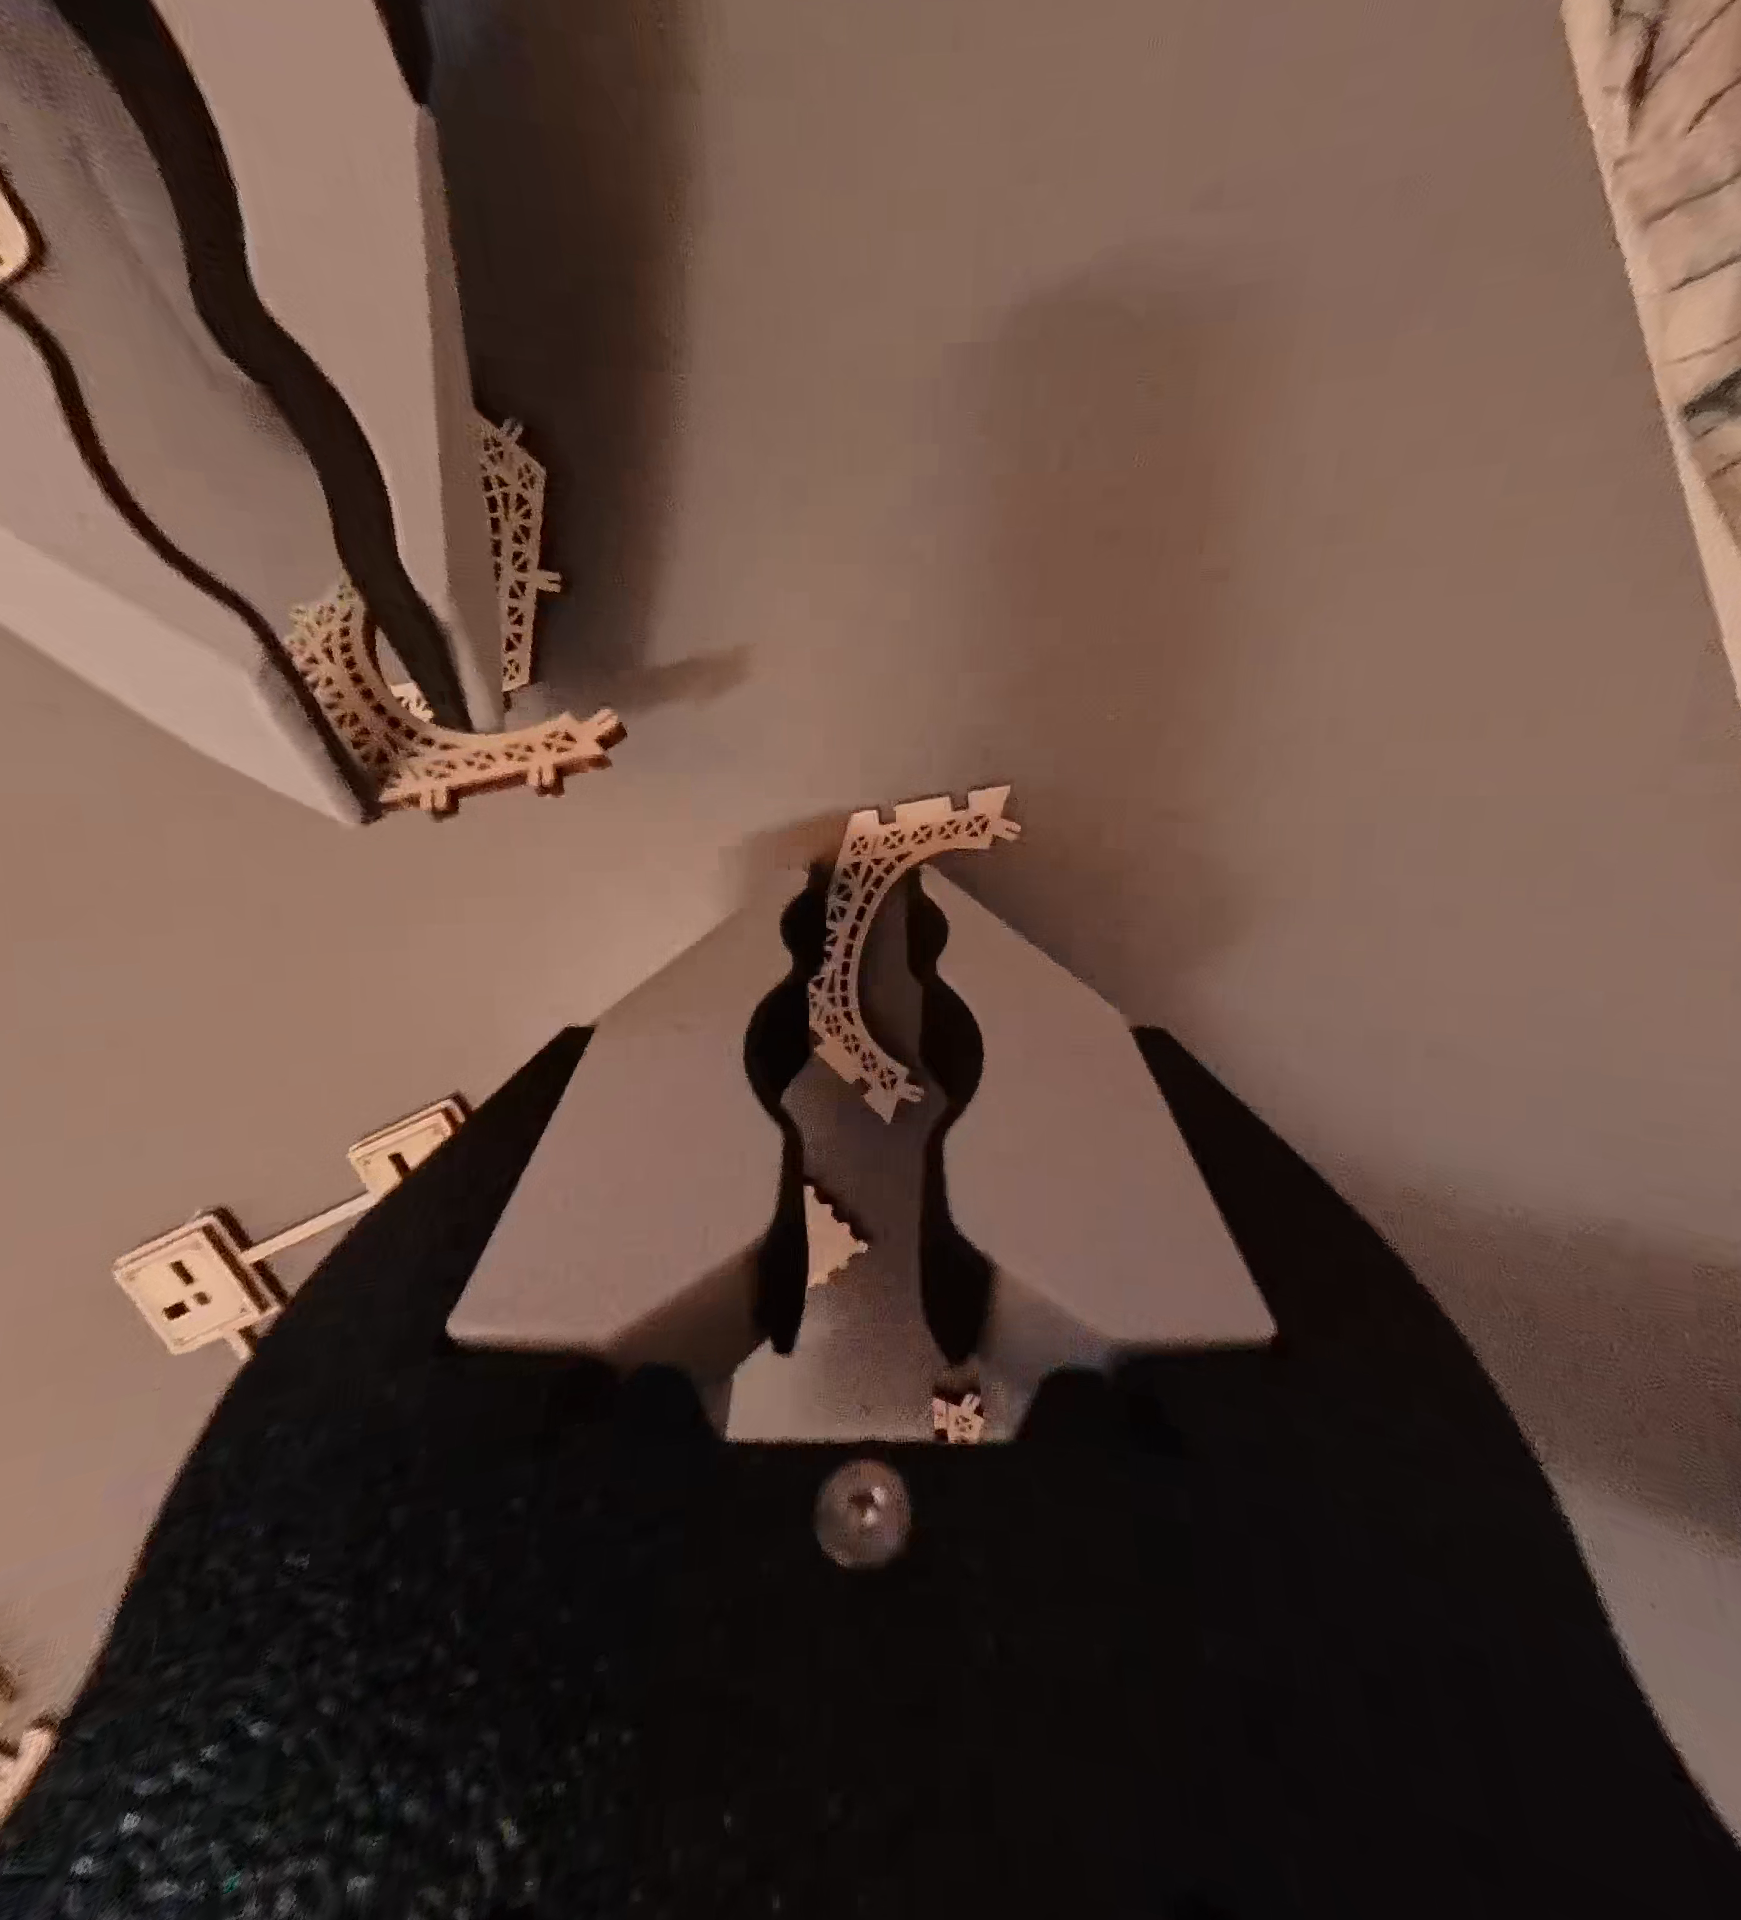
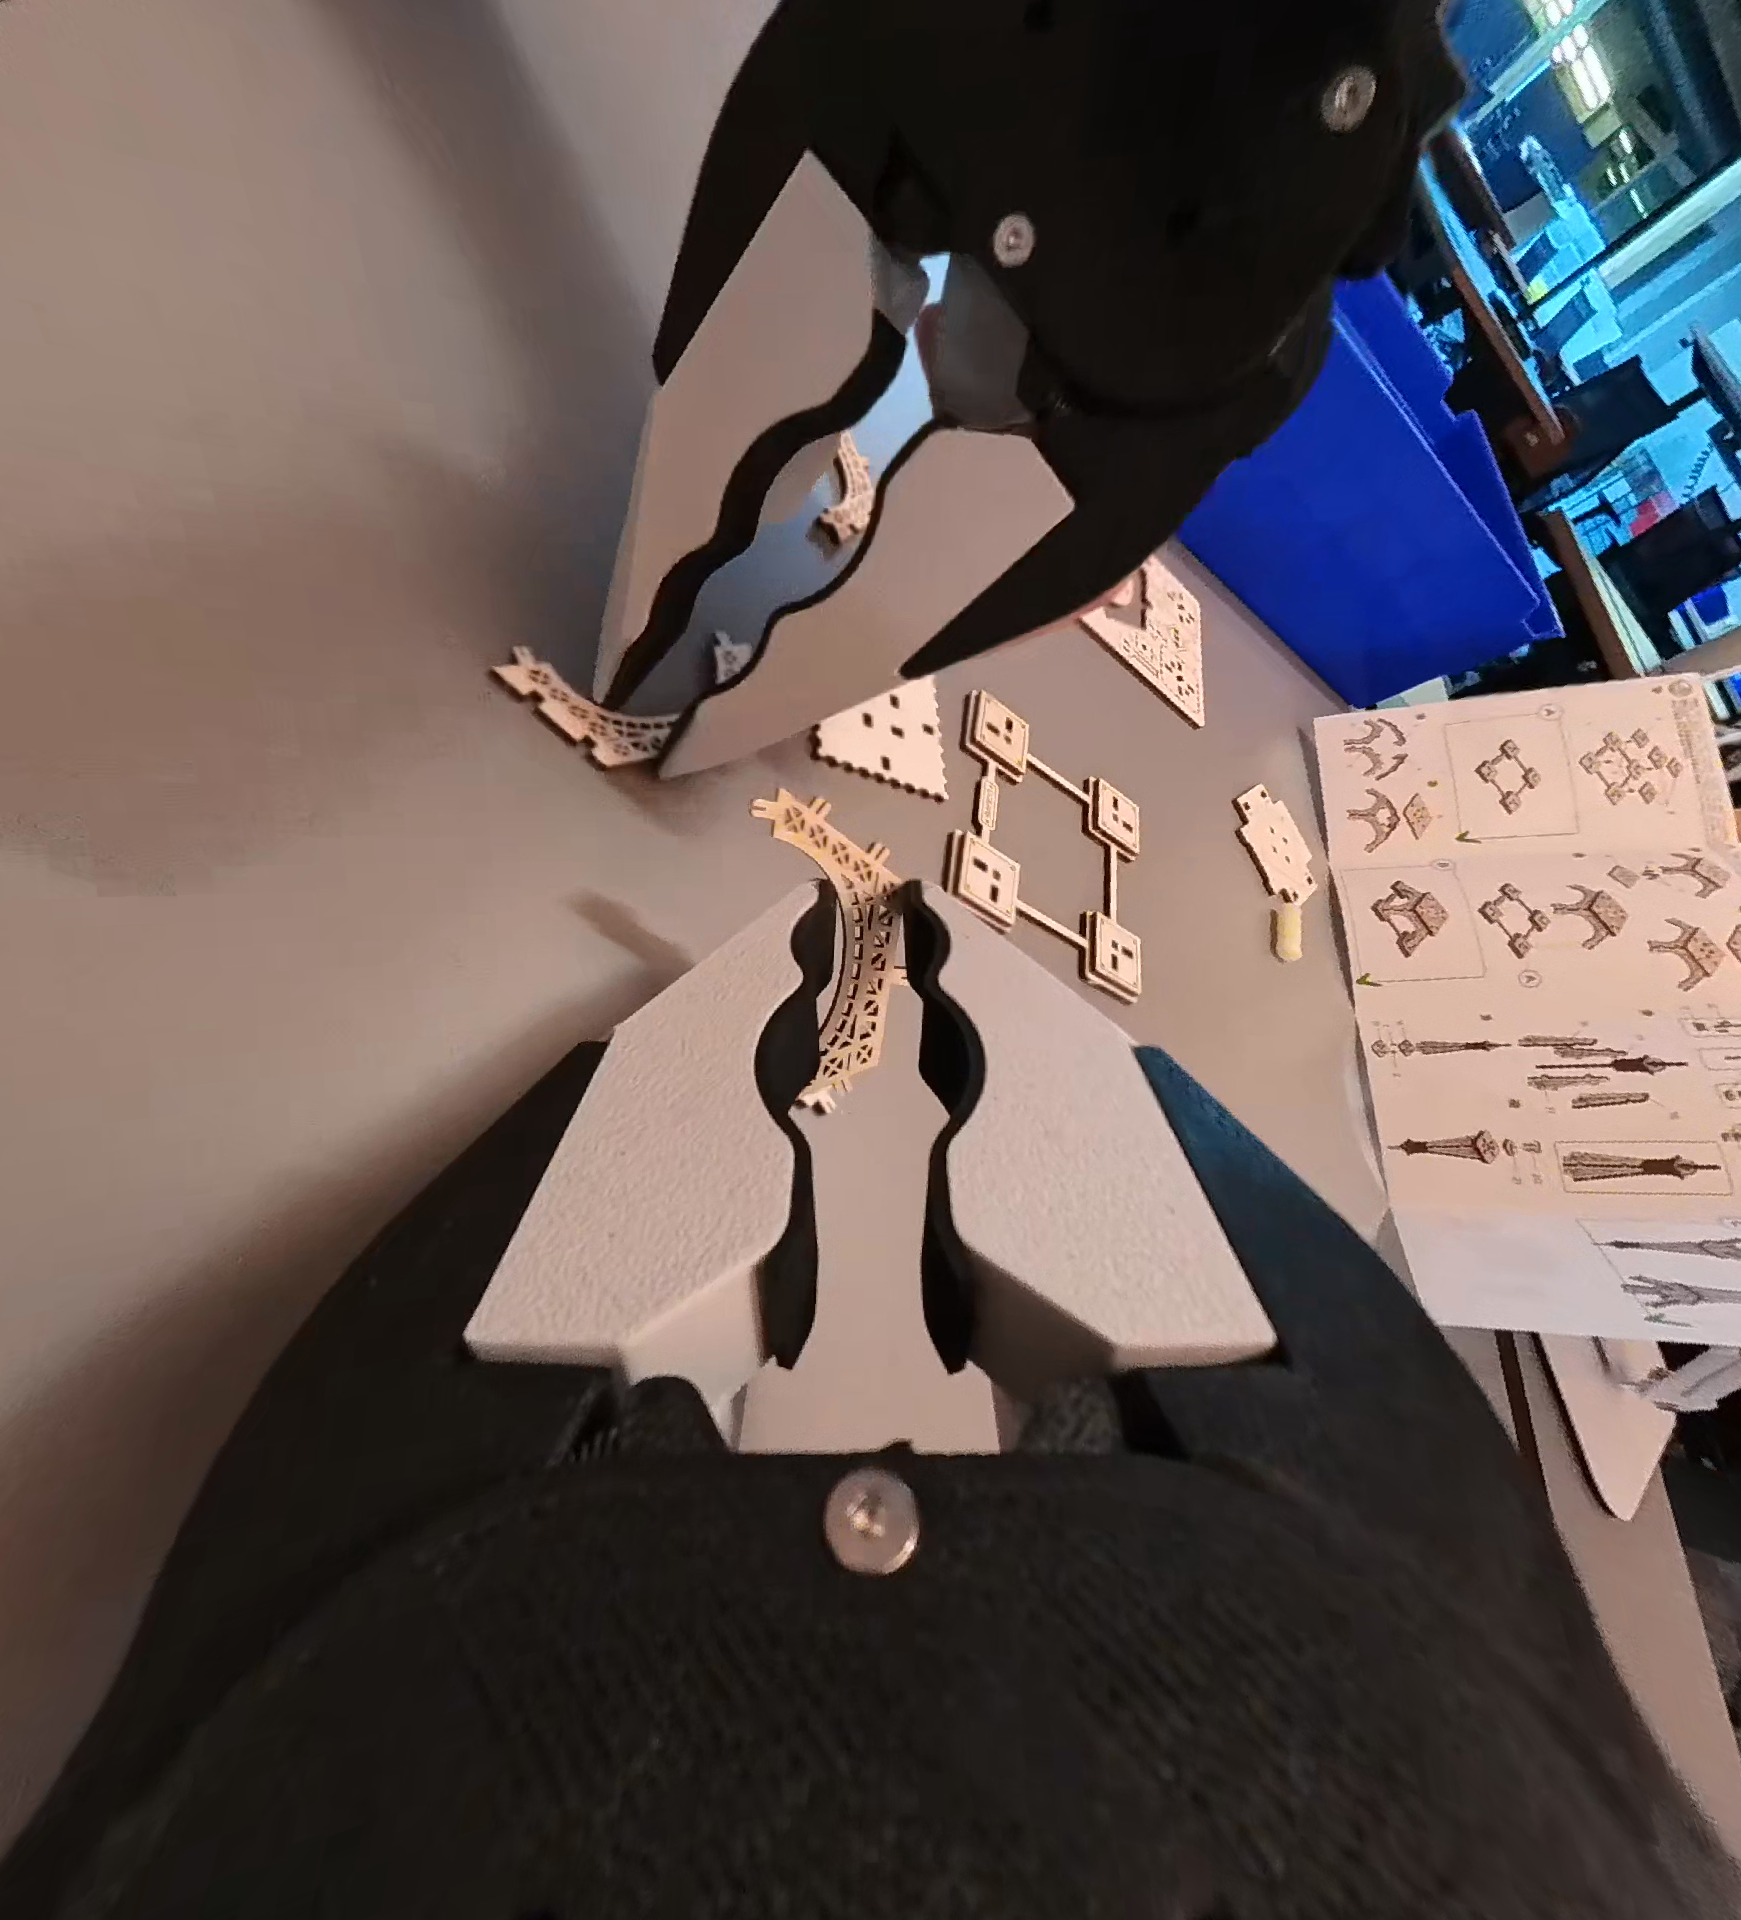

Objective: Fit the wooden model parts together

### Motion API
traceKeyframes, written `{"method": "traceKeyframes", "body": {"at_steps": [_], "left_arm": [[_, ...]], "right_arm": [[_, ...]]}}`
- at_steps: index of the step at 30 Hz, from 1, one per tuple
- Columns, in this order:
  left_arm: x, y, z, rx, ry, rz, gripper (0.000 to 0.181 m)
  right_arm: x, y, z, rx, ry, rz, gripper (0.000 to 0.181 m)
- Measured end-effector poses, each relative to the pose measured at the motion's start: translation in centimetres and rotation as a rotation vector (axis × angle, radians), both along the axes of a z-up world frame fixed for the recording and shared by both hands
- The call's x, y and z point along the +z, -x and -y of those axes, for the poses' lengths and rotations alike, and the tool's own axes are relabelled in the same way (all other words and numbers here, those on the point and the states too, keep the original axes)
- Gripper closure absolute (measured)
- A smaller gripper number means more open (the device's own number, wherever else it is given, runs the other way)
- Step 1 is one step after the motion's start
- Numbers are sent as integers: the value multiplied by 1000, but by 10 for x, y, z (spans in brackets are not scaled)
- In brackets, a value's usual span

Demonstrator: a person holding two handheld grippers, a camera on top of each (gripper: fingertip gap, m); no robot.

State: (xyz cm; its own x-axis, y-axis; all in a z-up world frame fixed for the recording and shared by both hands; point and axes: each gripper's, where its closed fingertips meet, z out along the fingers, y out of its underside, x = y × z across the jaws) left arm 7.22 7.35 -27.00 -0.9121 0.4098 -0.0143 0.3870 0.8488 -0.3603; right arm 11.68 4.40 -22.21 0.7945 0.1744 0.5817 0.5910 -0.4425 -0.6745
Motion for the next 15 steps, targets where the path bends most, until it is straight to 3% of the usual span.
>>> {"method": "traceKeyframes", "body": {"at_steps": [3, 8, 10, 12, 15], "left_arm": [[1, -2, 3, 82, 83, -71, 173], [12, -9, 2, 208, 376, -68, 174], [43, -14, 3, 290, 621, -116, 173], [89, -22, -4, 374, 947, -193, 173], [160, -38, -37, 507, 1475, -376, 174]], "right_arm": [[1, -6, 3, -27, -6, 10, 171], [9, -13, 4, -67, -32, 47, 170], [15, -16, 3, -89, -55, 57, 171], [22, -16, 2, -100, -93, 55, 171], [37, -13, -2, -97, -181, 24, 171]]}}
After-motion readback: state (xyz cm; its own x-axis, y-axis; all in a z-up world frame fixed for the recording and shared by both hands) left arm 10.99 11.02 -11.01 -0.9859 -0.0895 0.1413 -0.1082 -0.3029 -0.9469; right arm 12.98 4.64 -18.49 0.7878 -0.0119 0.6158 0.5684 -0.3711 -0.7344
